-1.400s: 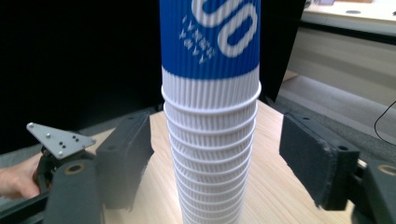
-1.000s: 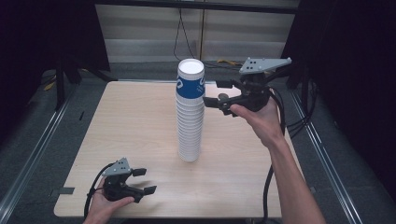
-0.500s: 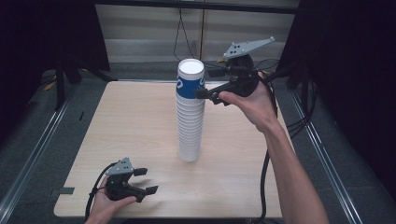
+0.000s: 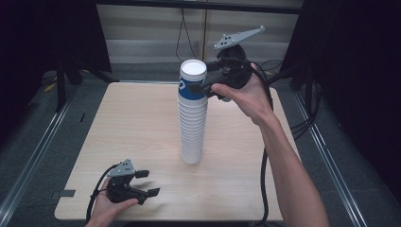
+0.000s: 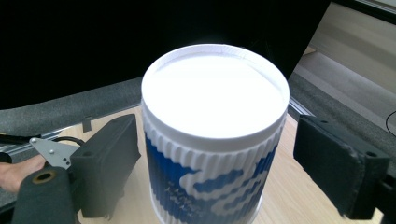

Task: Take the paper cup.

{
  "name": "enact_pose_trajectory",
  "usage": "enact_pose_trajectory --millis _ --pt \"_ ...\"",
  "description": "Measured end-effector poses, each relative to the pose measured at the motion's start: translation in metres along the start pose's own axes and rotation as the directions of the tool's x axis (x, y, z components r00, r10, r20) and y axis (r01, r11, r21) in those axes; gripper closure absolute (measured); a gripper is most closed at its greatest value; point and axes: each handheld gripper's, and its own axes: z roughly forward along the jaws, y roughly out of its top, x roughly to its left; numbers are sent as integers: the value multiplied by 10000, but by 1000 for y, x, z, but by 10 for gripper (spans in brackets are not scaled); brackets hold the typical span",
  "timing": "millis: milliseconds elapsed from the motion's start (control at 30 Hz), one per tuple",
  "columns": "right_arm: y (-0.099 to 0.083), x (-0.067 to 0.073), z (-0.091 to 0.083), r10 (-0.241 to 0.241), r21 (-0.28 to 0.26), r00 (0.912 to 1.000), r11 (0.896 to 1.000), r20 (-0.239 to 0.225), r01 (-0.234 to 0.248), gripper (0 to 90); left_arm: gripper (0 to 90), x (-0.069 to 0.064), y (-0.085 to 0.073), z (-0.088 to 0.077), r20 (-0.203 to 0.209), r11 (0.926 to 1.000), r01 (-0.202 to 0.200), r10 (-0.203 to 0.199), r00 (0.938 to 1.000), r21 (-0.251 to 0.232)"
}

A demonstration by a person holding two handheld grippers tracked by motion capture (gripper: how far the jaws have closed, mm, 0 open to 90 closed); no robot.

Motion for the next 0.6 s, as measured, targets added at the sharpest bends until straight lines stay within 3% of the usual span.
enact_pose_trajectory --millis 433,500,600 --pt "6 -3 11 52 290 9998 9996 -189 -46 187 168 2 0 0 -35 10000 73 -73 10000 -7" --pt "7 -3 12 -33 337 9993 9994 -365 45 238 168 2 0 0 -27 10000 65 -65 10000 1" --pt "8 -2 14 -226 413 9989 9989 -410 243 243 168 2 0 0 -44 10000 49 -49 10000 -3"
